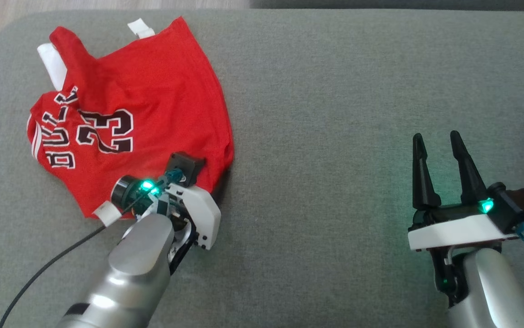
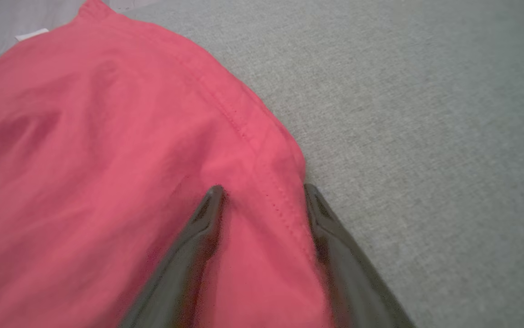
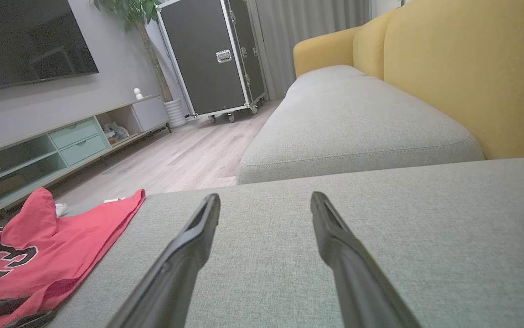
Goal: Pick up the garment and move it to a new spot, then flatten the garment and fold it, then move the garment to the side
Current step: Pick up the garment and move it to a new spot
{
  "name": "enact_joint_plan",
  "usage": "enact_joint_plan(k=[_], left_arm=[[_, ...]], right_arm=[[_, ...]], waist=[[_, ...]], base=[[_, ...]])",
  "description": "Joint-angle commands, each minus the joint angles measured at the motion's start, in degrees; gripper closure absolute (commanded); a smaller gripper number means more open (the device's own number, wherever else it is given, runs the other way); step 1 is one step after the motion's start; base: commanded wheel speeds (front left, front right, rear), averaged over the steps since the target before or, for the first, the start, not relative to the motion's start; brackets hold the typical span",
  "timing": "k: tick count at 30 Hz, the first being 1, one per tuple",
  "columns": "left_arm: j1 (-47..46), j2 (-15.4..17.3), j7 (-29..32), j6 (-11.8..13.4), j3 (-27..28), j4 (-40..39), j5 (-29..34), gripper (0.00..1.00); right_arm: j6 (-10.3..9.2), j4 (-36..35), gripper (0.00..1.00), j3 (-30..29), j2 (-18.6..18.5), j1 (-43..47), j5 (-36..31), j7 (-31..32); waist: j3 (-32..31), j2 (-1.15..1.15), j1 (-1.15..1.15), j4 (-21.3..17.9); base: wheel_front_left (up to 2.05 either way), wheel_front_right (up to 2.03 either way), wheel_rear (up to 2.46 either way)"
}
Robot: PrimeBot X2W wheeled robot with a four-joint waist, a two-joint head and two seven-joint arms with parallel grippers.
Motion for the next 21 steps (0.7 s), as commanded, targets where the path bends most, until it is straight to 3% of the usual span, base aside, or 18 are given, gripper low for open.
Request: enact_joint_plan(k=[1,2,11,21], left_arm=[[-1.3,0.8,-0.3,-0.5,1.1,-0.2,-0.7,0.92],[-1.3,0.8,-1.4,-0.6,1.4,-0.2,-1.3,1.0],[-2.8,1.2,-17.1,0.8,4.8,-3.9,-2.0,1.0],[-5.9,-0.9,-19.2,1.9,5.6,-13.6,-0.5,1.0]], right_arm=[[0.2,-1.7,0.0,1.5,-0.2,-2.1,-0.3,-0.6],[0.2,-1.6,0.0,1.6,-0.2,-2.1,-0.3,-0.6],[0.2,-1.0,0.0,2.2,-0.2,-2.0,0.3,-0.6],[0.2,-2.0,0.0,3.6,-0.2,-3.1,1.4,-0.6]], waist=[[-0.4,0.0,0.0,-0.2],[-0.8,0.0,0.0,-0.4],[-4.8,0.0,0.0,-4.4],[-3.1,0.0,0.0,-14.0]], base=[[0.0,0.0,0.0],[0.0,0.0,0.0],[0.0,0.0,0.0],[0.0,0.0,0.0]])
